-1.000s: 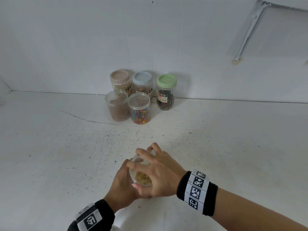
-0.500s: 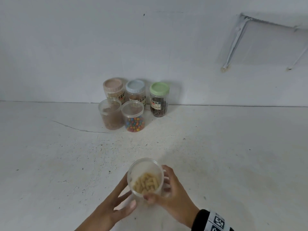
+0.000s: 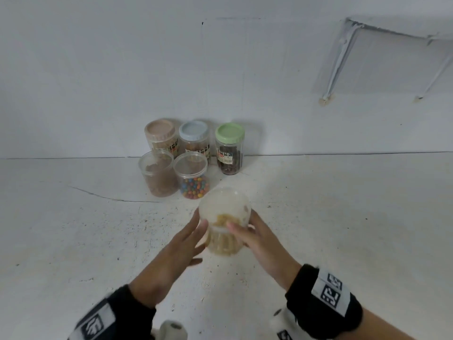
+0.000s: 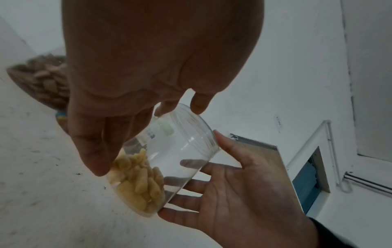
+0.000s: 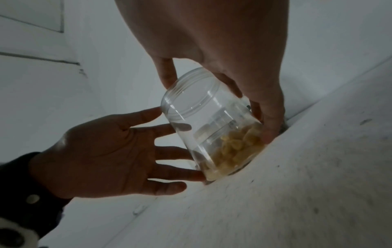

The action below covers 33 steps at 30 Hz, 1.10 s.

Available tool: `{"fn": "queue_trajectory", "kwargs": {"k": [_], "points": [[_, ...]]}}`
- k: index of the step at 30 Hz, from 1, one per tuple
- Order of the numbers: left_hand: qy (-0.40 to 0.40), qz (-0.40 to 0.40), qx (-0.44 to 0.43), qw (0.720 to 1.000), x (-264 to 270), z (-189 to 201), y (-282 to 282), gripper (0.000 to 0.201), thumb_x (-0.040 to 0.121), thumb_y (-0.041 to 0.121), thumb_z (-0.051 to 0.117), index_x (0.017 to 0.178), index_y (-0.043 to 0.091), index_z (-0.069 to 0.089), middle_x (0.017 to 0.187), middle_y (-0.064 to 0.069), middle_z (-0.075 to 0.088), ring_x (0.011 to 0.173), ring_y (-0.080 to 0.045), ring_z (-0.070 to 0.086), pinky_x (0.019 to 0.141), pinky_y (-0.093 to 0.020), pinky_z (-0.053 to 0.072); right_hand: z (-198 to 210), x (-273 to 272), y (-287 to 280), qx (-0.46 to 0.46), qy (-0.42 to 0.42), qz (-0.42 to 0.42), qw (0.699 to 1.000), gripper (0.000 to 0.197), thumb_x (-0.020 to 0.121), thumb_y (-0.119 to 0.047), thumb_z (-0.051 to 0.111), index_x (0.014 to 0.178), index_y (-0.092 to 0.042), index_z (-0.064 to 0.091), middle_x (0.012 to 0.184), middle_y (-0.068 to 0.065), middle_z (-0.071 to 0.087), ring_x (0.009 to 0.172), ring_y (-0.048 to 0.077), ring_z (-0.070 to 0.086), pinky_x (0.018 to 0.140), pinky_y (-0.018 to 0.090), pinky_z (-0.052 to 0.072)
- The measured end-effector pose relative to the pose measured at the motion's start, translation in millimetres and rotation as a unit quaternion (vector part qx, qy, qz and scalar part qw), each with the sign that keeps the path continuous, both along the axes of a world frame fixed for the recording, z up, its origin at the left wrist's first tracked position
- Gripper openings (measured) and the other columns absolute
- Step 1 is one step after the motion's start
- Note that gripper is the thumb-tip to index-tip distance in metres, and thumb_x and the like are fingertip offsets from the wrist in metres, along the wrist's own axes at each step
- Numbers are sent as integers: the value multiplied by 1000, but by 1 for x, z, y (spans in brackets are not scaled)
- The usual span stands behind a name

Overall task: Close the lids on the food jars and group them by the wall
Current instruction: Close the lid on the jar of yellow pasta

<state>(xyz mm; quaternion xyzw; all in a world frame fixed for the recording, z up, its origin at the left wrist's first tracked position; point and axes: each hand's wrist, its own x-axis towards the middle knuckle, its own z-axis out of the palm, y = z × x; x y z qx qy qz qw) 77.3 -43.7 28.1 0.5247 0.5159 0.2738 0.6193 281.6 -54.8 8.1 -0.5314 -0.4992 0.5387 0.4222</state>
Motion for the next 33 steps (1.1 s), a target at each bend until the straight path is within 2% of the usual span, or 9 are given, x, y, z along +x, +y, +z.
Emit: {"fn": "queue_trajectory", "kwargs": {"k": [2,7,13,19,24,26,29,31,33], "points": [[-9,-6,-13,1000,10,5,25,63,92,75,49,148,67,23,157,22,40,137,-17,55,113,-41,48,8,6,25,-2,9,-11,1000,63,81,-60,65,137,-37,51,128,-12,66,116,5,65,94,26,53],[-18,24,-48,998,44,7,71,67,96,70,44,156,45,28,165,7,34,145,-26,45,117,-48,42,1,15,86,-24,-2,-68,997,65,74,-60,65,133,-38,49,130,-3,62,119,17,63,107,47,51],[-83,115,-77,987,75,-7,107,23,106,52,39,128,44,38,129,12,42,127,-11,41,124,-48,34,-20,12,137,-31,51,-105,993,59,67,-55,68,122,-40,58,130,1,63,114,17,67,102,46,55],[-112,142,-99,979,78,-37,133,18,108,47,40,109,43,58,117,21,58,112,-1,53,125,-43,32,-42,5,157,-32,98,-122,987,51,73,-40,71,122,-34,59,127,8,66,106,14,72,89,34,60],[-102,88,-103,985,69,-66,140,57,104,52,47,157,33,37,154,8,48,139,-7,46,125,-43,34,-55,10,176,-44,58,-153,986,94,70,-50,74,150,-42,26,153,4,36,140,21,45,112,44,45],[-116,111,-107,981,61,-76,141,62,104,46,52,159,25,34,145,13,51,124,0,52,122,-40,39,-51,14,183,-52,43,-156,985,106,67,-48,77,155,-44,18,159,3,28,147,25,33,115,45,37],[-119,207,-87,967,44,-80,132,54,104,23,58,154,10,42,142,1,58,129,-14,58,112,-41,49,-46,21,191,-47,36,-148,987,115,64,-42,81,156,-49,12,167,-1,18,153,25,21,120,50,30],[-121,296,-40,947,28,-80,121,54,103,14,59,154,14,40,147,-8,56,129,-23,60,107,-42,50,-44,25,196,-36,36,-130,990,117,65,-40,81,157,-52,10,170,-7,12,156,21,15,121,48,27],[-109,325,5,939,15,-74,115,63,102,20,61,157,30,34,154,1,47,135,-22,55,114,-46,45,-41,25,203,-31,56,-106,992,118,65,-45,83,157,-55,9,170,-13,10,153,13,16,122,50,26]]}}
